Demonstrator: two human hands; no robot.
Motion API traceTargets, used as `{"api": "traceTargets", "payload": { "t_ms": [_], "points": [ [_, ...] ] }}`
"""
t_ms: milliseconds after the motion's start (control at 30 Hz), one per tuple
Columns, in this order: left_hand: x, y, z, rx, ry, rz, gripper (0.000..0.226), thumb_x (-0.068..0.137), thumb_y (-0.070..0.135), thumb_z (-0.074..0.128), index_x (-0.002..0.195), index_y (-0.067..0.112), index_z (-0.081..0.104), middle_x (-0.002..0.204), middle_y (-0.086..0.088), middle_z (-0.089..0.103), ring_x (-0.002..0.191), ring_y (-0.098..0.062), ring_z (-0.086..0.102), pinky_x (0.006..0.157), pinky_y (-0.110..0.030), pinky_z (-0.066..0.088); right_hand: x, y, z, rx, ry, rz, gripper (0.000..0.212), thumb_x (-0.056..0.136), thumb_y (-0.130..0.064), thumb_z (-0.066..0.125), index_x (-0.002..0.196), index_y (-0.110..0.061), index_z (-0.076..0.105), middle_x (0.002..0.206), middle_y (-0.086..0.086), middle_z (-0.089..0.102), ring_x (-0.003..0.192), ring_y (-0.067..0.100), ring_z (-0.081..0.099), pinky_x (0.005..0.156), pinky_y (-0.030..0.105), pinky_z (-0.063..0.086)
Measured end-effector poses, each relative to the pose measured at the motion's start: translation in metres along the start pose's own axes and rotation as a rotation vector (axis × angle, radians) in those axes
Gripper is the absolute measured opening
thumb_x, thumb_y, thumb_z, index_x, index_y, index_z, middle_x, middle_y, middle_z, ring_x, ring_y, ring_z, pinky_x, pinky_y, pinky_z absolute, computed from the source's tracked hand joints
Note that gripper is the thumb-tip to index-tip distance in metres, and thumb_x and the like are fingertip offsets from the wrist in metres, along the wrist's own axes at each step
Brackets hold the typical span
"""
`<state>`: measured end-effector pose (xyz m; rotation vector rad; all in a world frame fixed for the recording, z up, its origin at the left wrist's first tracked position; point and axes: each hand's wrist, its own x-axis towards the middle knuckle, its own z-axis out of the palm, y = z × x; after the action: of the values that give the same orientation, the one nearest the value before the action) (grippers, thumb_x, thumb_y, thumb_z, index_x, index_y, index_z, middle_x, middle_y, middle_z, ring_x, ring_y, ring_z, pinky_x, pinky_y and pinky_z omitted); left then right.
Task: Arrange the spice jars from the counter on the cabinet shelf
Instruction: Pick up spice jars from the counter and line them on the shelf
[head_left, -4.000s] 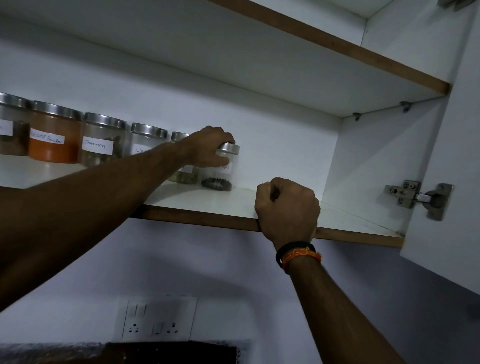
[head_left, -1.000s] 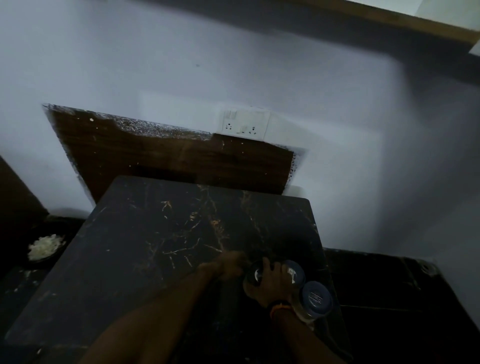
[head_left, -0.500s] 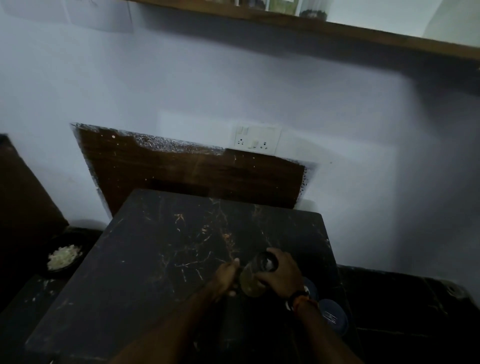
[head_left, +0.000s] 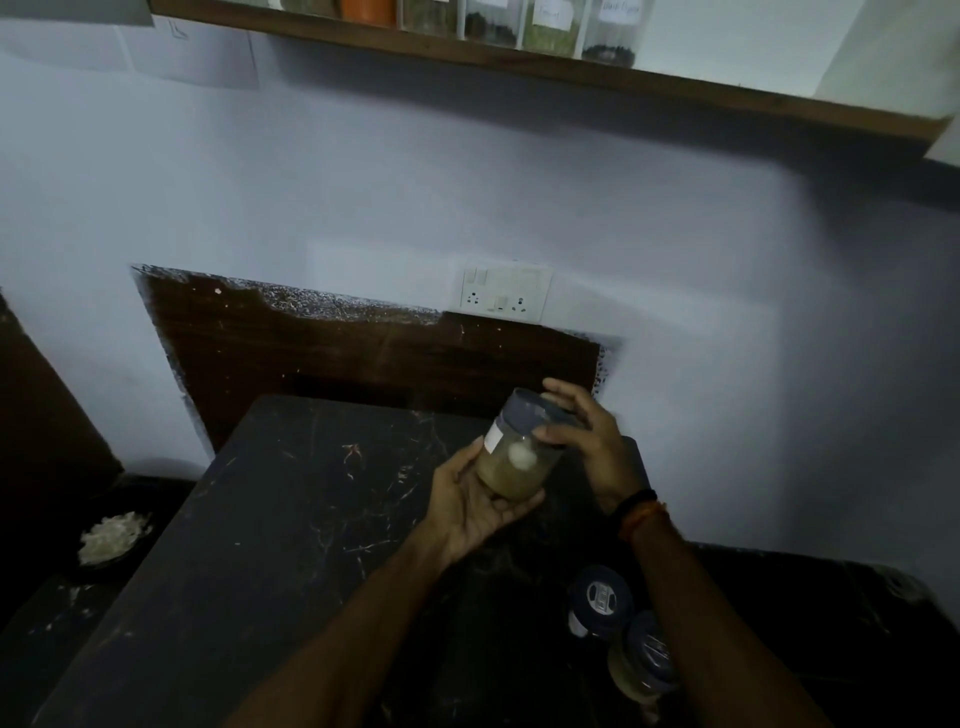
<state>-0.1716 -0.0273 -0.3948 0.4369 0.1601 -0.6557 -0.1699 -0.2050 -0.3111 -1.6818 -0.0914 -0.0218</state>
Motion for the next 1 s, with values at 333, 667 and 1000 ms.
{"api": "traceTargets", "payload": {
  "t_ms": [333, 667, 1000],
  "points": [
    [0.005, 0.030, 0.067, 0.472, -0.162, 0.192, 0.062, 0.073, 0.023, 0.083, 0.127, 0.009, 0.056, 0.135, -0.022, 0.056, 0.122, -0.040, 0.060, 0.098, -0.052, 0.052, 0.022, -0.041, -0.005, 0.190, 0.190, -0.113, 0.060, 0.077, -0.029, 0.069, 0.134, -0.014, 0.055, 0.136, 0.015, 0.053, 0.121, 0.034, 0.057, 0.085, 0.033, 0.054],
    [0.012, 0.094, 0.176, 1.094, -0.164, 0.348, 0.068, 0.080, 0.040, 0.079, 0.136, 0.026, 0.043, 0.125, -0.010, 0.068, 0.110, -0.029, 0.069, 0.095, -0.050, 0.056, 0.024, -0.117, -0.024, 0.283, 0.153, -0.310, 0.062, 0.080, -0.020, 0.053, 0.140, -0.008, 0.048, 0.119, 0.014, 0.060, 0.104, 0.032, 0.062, 0.081, 0.040, 0.055],
    [0.013, 0.137, 0.281, 1.365, -0.373, 0.362, 0.074, 0.083, 0.027, 0.079, 0.145, 0.038, 0.041, 0.133, -0.014, 0.057, 0.109, -0.036, 0.067, 0.090, -0.051, 0.058, 0.033, -0.186, -0.048, 0.381, 0.125, -0.466, 0.062, 0.083, -0.020, 0.051, 0.145, -0.011, 0.043, 0.117, 0.014, 0.060, 0.099, 0.030, 0.066, 0.083, 0.044, 0.055]
  ]
}}
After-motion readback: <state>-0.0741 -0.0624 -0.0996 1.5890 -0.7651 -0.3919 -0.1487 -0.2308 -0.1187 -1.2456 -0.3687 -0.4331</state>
